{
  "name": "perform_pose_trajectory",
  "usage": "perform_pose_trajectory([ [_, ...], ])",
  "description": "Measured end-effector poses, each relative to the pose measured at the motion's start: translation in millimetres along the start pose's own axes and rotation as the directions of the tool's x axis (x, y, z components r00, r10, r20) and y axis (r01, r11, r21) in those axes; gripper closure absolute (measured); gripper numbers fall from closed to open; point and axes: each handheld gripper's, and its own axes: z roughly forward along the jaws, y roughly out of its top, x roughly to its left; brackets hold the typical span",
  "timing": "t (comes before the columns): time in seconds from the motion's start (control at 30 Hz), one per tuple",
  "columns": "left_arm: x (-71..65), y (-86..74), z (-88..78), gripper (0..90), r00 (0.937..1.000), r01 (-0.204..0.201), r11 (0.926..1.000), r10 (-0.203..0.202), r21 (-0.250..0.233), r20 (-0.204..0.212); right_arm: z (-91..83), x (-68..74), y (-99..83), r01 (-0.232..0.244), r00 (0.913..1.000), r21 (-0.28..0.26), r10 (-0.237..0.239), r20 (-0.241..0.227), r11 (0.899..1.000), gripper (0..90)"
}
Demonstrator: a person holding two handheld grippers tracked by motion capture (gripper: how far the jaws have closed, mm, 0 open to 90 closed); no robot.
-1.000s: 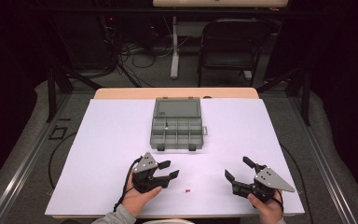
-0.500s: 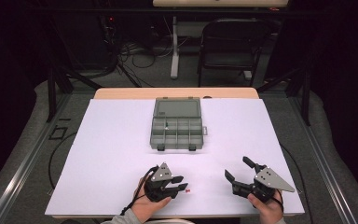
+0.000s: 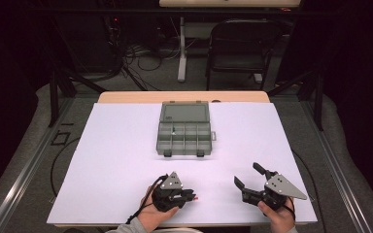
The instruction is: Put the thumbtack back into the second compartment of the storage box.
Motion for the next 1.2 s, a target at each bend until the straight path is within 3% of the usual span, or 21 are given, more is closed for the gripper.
perform_pose_trajectory([
  [0.4, 0.8, -1.9, 6.1, 84.3, 0.9998, -0.001, 0.9994, 0.001, 0.034, 0.018, 0.1, 0.0, -0.1, 0.002, 1.0, 0.003, -0.002, 0.001, 1.0, 16.9],
  [0.7, 0.8, -3.1, 6.8, 89.2, 0.9999, 0.005, 0.9996, -0.005, 0.026, 0.01, 0.5, 0.0, -0.1, 0.005, 1.0, 0.005, -0.005, -0.001, 1.0, 16.9],
  [1.2, 0.1, -3.1, 7.0, 90.0, 0.9999, 0.007, 0.9997, -0.007, 0.024, 0.009, 0.1, 0.1, -0.2, 0.004, 1.0, 0.009, -0.004, -0.001, 1.0, 16.9],
])
